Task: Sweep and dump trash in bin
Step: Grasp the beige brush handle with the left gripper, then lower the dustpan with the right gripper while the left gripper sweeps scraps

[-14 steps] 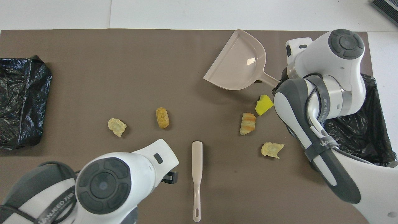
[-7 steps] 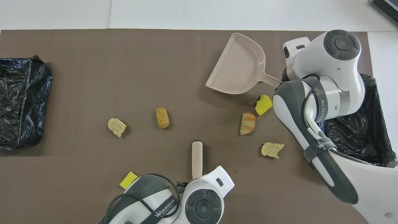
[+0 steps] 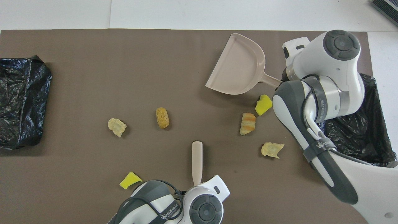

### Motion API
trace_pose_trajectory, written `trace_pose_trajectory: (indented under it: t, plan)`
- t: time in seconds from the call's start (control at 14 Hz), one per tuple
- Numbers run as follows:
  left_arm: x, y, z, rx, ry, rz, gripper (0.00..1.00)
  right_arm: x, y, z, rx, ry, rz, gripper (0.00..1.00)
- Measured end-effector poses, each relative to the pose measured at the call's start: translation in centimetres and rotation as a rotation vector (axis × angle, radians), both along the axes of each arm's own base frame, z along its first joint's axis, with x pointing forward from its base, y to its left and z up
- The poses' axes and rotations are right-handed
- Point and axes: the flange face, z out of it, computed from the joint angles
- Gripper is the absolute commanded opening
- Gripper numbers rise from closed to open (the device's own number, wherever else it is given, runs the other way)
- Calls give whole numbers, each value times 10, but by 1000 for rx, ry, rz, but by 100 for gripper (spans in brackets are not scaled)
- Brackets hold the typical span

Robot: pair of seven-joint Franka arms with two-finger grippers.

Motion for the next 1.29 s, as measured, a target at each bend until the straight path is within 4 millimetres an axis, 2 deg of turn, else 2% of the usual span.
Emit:
trace_pose_trajectory:
  t: [0.07,0.14,0.36,0.5,0.64,0.79,0.93,1.15,1.29]
  plan:
    - [-3,0,-1,3,1,-6,15,0,0,0,0,0,1,0]
    - [-5,0,-2,5,2,-7,0,0,0,0,0,0,1,0]
    - [1,4,-1,5,1,14,0,0,0,0,0,0,1,0]
    - [20,16,7,7,-3,87,0,0,0,0,0,1,1,0]
    - [44,38,28,39,4,176,0,0,0,0,0,0,1,0]
    - [70,72,56,69,-3,257,0,0,1,0,0,2,3,0]
    - [98,117,70,99,4,357,0,-4,12,-3,-2,17,30,0]
    - [144,191,61,133,9,520,0,-19,51,-18,-41,84,191,0]
    - [169,240,53,156,-18,606,0,-28,68,-27,-51,126,268,0]
